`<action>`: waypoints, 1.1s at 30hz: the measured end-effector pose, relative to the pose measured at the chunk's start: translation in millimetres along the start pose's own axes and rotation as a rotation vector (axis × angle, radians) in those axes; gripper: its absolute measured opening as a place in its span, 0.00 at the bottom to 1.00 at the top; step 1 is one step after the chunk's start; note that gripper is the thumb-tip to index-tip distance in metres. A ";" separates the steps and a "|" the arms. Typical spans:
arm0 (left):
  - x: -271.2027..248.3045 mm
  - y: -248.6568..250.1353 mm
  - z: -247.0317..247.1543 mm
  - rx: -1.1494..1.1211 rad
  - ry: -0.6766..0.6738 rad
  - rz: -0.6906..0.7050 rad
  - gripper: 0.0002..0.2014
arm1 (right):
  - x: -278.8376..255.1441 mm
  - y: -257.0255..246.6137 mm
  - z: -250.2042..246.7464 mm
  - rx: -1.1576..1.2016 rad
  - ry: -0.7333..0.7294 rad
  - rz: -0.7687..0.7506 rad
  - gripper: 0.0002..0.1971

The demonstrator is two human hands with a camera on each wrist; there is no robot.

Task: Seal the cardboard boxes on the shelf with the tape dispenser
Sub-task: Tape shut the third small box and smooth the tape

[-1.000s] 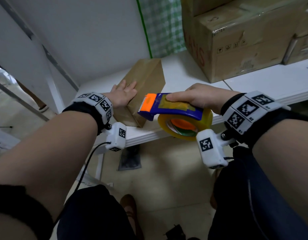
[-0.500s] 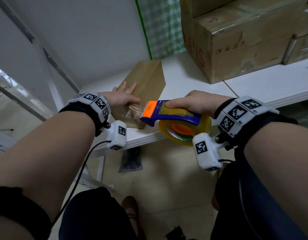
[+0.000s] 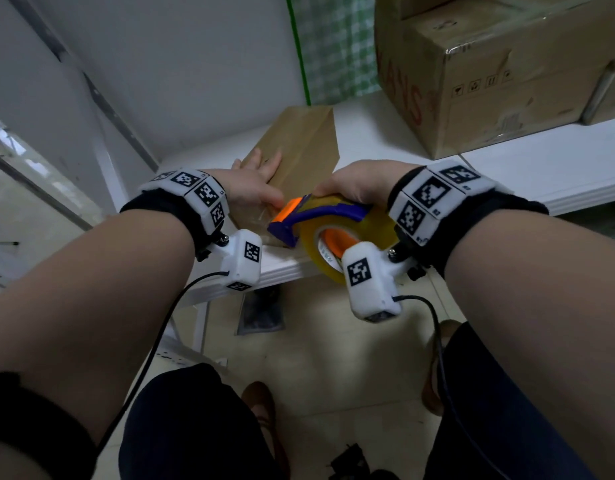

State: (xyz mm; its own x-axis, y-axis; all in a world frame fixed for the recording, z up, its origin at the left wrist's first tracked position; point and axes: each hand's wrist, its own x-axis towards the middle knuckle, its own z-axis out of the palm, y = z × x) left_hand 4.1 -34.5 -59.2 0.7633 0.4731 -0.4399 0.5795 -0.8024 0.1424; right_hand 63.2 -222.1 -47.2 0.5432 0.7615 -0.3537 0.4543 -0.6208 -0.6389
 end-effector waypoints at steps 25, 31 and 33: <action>1.1 1.2 9.0 0.044 0.109 -0.004 0.54 | 36.6 13.6 -15.7 -0.162 0.626 0.283 0.20; -0.9 5.2 11.2 -0.001 0.120 -0.051 0.53 | 56.2 37.9 0.7 -0.347 0.620 0.323 0.18; -0.6 5.8 10.3 -0.009 0.118 -0.053 0.52 | 59.8 44.7 2.5 -0.324 0.615 0.325 0.19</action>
State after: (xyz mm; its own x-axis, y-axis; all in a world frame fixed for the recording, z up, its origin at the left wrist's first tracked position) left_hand 4.0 -43.2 -67.2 0.7593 0.5550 -0.3398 0.6224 -0.7719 0.1298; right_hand 114.2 -203.9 -98.6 0.9368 0.3494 0.0144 0.3372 -0.8916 -0.3023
